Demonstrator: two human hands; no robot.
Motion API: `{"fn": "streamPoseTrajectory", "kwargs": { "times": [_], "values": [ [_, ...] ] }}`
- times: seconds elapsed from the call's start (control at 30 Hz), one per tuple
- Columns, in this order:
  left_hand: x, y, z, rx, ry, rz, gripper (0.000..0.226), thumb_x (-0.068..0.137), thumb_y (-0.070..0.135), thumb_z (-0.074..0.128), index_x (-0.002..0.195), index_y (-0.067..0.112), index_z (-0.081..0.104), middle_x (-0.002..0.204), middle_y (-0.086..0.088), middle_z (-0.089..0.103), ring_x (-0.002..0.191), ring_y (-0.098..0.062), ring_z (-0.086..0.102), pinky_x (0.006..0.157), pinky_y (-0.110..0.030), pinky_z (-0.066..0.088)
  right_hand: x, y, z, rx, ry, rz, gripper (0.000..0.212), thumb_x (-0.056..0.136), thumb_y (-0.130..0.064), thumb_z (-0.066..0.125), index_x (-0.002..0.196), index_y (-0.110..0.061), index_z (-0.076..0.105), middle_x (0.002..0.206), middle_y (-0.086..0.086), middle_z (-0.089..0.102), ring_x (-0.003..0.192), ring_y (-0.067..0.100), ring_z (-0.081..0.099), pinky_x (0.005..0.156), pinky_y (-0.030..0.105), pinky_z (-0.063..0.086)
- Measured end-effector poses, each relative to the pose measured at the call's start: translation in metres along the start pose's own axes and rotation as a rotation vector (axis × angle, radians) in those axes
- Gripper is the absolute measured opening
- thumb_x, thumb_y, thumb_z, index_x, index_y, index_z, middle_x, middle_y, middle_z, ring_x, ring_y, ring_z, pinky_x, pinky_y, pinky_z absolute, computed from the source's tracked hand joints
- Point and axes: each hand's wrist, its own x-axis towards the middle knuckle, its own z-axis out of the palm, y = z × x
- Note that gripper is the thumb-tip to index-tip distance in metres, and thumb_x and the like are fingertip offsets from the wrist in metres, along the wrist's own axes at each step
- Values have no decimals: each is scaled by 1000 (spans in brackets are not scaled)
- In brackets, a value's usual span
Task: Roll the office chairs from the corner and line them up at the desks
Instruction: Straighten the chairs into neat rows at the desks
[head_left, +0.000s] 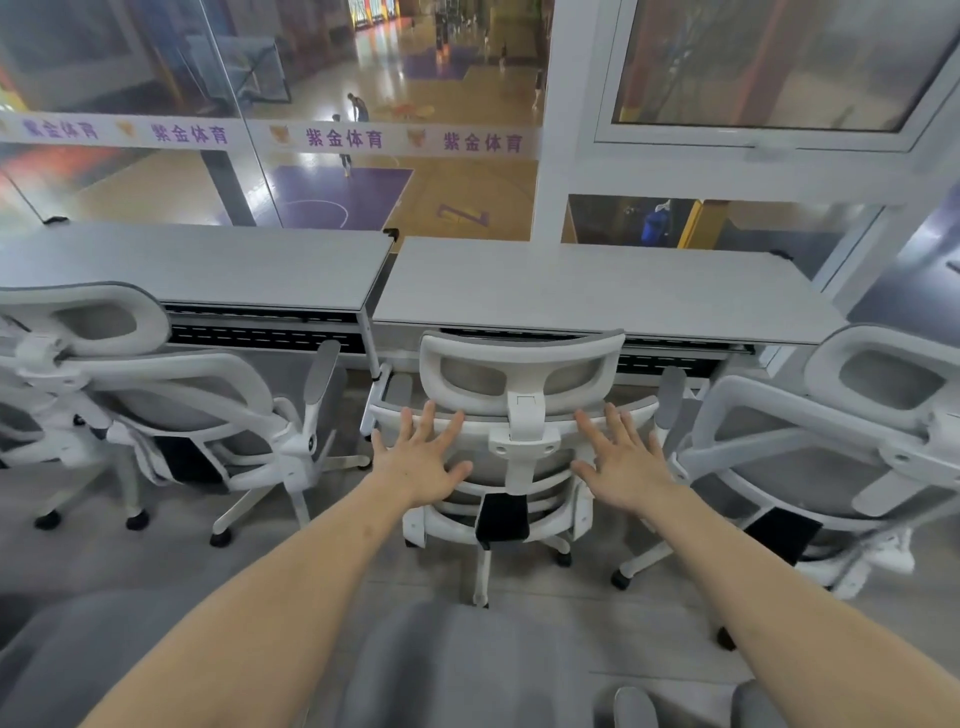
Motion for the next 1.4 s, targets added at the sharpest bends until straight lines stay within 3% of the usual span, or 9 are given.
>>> {"fn": "streamPoseTrajectory", "kwargs": {
  "times": [0.17, 0.6, 1.4],
  "values": [
    [21, -12, -12, 22, -2, -7, 82, 96, 77, 30, 158, 52, -18, 171, 1, -24, 157, -33, -19, 118, -74, 1, 27, -10, -12, 15, -69, 7, 76, 103, -65, 32, 159, -50, -16, 171, 5, -24, 158, 27, -19, 126, 58, -3],
    [69, -40, -31, 77, -20, 33, 84, 97, 77, 32, 157, 52, -20, 170, 0, -28, 157, -32, -20, 117, -78, 1, 63, -25, -15, 76, -61, 22, 75, 103, -64, 34, 159, -51, -14, 170, 3, -26, 157, 27, -21, 126, 59, -2],
    [72, -52, -31, 94, 7, 45, 85, 95, 79, 32, 157, 52, -20, 169, 2, -30, 157, -29, -22, 116, -79, -2, 62, -37, -11, 86, -40, 43, 74, 103, -63, 31, 160, -49, -15, 170, 5, -27, 157, 28, -22, 127, 58, -3]
  ]
}}
